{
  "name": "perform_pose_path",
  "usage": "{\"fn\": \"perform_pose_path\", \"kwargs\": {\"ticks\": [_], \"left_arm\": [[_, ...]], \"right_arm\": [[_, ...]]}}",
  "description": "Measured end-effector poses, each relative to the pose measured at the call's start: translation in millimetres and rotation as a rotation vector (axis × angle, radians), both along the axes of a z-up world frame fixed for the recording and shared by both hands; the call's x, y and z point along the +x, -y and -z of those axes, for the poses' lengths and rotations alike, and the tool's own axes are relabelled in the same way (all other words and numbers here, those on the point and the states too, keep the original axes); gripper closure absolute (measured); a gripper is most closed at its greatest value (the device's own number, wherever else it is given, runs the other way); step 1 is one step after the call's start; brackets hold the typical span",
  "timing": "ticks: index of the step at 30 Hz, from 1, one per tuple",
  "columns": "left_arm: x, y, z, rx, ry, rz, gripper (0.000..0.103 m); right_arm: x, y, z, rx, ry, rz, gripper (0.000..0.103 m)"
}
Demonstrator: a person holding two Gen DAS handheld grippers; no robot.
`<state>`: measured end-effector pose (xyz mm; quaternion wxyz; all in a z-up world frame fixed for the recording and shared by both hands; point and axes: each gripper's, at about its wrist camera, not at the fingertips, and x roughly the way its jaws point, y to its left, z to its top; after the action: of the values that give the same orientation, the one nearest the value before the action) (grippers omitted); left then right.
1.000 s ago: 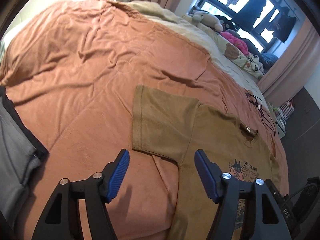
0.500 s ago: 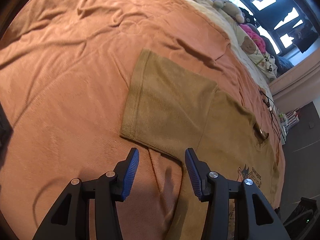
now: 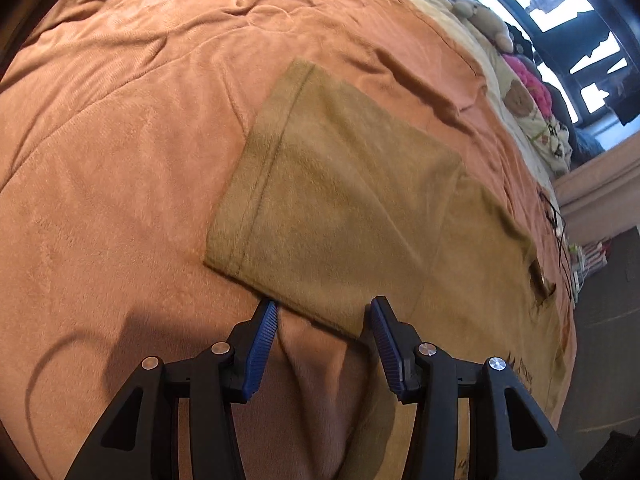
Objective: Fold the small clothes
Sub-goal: 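Close the left tool on the T-shirt's side edge and lift it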
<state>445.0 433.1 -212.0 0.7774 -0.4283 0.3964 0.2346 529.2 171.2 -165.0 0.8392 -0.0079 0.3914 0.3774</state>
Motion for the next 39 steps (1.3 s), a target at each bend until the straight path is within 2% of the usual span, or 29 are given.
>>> {"fn": "perform_pose_path", "kwargs": {"ticks": [5,8,11,15,25,29,33,39], "left_arm": [[-9,-8,-2,0.011,0.030,-0.064,0.055],[-18,-13,-2,0.020,0.041,-0.101,0.074],[-28,-23,-3,0.022,0.056,-0.132,0.082],[-27,-32,-6,0.028,0.079,-0.126,0.093],[-6,-31,-38,0.079,0.179,-0.023,0.096],[3,-32,-51,0.079,0.224,0.024,0.096],[13,-30,-60,0.072,0.243,0.073,0.096],[19,-29,-72,0.045,0.297,0.132,0.097]], "right_arm": [[4,8,1,0.014,-0.010,0.018,0.053],[6,9,4,0.013,-0.021,0.029,0.053],[6,5,8,-0.001,-0.040,0.027,0.053],[6,-4,9,0.027,-0.086,-0.019,0.053],[33,-41,15,0.059,-0.184,-0.088,0.068],[45,-61,19,0.070,-0.221,-0.111,0.075],[58,-75,24,0.105,-0.271,-0.115,0.078],[75,-96,41,0.159,-0.367,-0.097,0.092]]}}
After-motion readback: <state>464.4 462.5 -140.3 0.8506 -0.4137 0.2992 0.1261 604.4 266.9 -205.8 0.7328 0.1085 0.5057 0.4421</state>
